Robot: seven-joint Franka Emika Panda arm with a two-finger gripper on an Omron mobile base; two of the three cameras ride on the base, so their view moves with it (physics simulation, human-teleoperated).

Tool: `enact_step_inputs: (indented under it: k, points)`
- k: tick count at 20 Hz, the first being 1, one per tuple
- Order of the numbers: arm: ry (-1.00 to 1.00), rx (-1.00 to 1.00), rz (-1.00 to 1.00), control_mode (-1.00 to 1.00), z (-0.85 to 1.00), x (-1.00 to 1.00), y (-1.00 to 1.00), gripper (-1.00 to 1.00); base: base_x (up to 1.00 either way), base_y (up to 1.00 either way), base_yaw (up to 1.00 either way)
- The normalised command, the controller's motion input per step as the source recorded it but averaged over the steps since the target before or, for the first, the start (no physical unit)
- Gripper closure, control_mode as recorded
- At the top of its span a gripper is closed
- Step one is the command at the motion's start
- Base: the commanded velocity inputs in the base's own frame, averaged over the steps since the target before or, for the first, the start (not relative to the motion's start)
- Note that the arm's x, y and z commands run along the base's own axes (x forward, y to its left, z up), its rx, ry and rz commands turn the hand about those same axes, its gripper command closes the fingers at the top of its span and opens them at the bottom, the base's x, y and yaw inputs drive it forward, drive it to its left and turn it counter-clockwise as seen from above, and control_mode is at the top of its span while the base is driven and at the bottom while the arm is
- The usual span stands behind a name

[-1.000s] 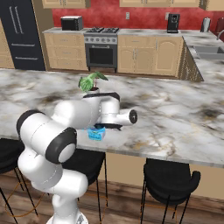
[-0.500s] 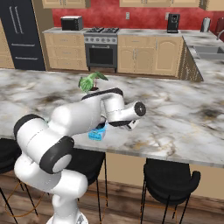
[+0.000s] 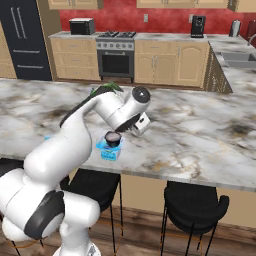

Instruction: Stack the yogurt containers by placing the smaller containers on top of the larger containers.

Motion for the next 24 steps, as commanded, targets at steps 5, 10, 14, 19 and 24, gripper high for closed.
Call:
enact_step_inputs:
  k: [5,10,14,19,24]
  points:
    - [0.00,-0.13,0.00,-1.00,0.85,-0.80,0.81,-1.00,0.00,0.00,0.00]
    - [0.00,-0.15,0.00,-1.00,0.66,-0.56,0.96,-1.00,0.00,0.00,0.00]
    - [0.00,-0.11,0.04,-1.00,0.33,-0.28,0.98,-1.00,0.00,0.00,0.00]
    - [0.00,-0.04,0.12,-1.00,0.09,-0.15,0.80,-1.00,0.00,0.00,0.00]
    - [0.00,-0.05,0.16,-1.00,0.00,0.00,0.63,-1.00,0.00,0.00,0.00]
